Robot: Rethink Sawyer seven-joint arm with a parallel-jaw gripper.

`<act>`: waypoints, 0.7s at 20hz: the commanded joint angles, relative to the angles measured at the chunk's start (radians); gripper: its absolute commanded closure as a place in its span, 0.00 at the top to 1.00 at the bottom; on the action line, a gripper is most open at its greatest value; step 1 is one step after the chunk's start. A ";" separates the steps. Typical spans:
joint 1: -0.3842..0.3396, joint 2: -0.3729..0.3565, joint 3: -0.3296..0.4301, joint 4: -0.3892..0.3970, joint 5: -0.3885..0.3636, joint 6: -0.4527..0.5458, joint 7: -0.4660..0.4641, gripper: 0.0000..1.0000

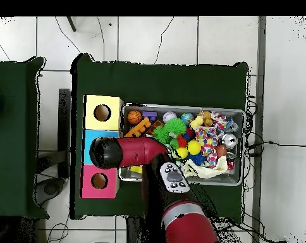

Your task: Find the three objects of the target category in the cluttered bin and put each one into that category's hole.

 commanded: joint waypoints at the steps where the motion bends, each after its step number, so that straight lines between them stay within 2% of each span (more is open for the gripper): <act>1: -0.034 -0.064 0.045 0.064 -0.027 0.126 0.000 0.00; 6: -0.038 -0.157 0.076 0.083 0.031 0.243 0.013 0.00; 11: -0.045 -0.230 0.110 0.070 0.096 0.381 0.033 0.00; 14: -0.044 -0.245 0.101 0.047 0.092 0.423 0.024 0.00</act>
